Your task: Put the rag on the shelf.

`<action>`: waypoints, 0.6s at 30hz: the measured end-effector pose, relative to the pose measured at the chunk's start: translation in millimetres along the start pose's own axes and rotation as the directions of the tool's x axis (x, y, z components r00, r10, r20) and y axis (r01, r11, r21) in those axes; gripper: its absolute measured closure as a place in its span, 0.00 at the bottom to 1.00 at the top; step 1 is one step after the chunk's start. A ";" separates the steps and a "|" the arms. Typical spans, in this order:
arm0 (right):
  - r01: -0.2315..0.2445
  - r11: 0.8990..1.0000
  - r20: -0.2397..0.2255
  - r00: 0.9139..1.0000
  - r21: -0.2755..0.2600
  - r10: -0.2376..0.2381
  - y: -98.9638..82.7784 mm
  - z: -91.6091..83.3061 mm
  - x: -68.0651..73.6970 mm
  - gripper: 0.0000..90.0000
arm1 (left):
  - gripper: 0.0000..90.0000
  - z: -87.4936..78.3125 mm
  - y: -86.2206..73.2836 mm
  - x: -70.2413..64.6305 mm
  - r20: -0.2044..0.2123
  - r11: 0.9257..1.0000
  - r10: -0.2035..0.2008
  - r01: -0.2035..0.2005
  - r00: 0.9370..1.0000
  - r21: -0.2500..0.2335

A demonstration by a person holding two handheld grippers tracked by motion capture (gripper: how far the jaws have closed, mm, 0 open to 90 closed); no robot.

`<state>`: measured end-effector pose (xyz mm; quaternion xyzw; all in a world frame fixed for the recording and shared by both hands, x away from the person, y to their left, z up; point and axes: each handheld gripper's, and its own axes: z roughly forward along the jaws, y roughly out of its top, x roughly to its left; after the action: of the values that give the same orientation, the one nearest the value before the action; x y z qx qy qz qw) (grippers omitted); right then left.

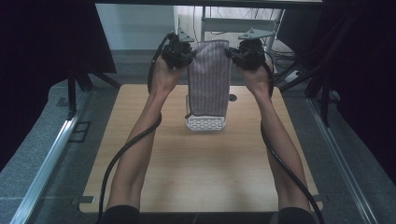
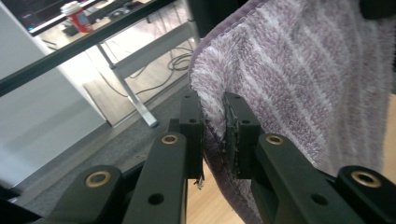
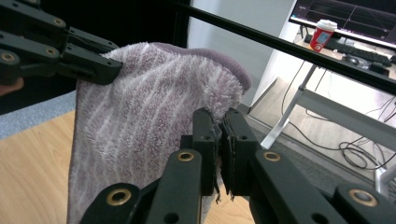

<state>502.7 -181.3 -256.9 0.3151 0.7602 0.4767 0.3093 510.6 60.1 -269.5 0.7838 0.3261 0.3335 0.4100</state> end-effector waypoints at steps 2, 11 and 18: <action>-0.005 1.000 0.002 1.000 0.004 0.005 -0.3 3.3 -1.4 0.94 | 0.87 3.9 -0.9 1.2 -0.006 1.000 -0.008 0.008 1.000 -0.001; -0.063 0.996 0.015 0.998 0.063 0.062 -16.7 38.0 -10.6 0.94 | 0.86 40.7 -18.1 5.0 -0.039 0.998 -0.030 0.032 0.999 0.053; -0.082 0.987 0.033 0.996 0.138 0.078 -37.5 64.3 -16.3 0.94 | 0.85 72.2 -38.9 -0.4 -0.050 0.991 -0.028 0.034 0.998 0.128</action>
<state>555.3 -172.9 -311.3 0.3727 0.7738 0.4303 0.2777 558.2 46.6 -334.9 0.7952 0.3689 0.3241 0.3558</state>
